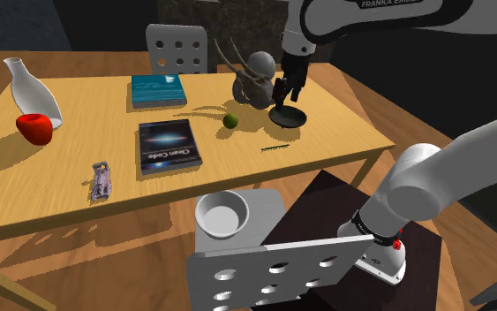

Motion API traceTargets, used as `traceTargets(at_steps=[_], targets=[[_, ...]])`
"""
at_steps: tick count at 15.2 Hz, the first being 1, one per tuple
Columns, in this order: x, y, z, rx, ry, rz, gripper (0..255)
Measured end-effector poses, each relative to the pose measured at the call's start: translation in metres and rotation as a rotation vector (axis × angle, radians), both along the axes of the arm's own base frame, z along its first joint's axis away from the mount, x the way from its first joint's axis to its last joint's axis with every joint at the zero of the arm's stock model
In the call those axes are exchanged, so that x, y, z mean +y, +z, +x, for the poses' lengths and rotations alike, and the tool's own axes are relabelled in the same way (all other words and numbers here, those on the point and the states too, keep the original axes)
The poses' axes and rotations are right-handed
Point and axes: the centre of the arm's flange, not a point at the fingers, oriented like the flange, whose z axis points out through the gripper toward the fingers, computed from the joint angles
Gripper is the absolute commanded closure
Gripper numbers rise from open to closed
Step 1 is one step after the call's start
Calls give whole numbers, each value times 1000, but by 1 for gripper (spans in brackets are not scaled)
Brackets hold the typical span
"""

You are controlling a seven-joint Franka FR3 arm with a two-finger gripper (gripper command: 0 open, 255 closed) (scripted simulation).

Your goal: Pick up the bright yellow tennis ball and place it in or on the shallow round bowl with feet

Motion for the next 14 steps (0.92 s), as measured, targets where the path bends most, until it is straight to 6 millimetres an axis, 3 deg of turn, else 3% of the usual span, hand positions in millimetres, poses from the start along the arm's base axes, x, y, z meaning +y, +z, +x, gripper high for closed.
traceTargets(at_steps=[14], targets=[[-24,-98,158,8,-40,-6,0]])
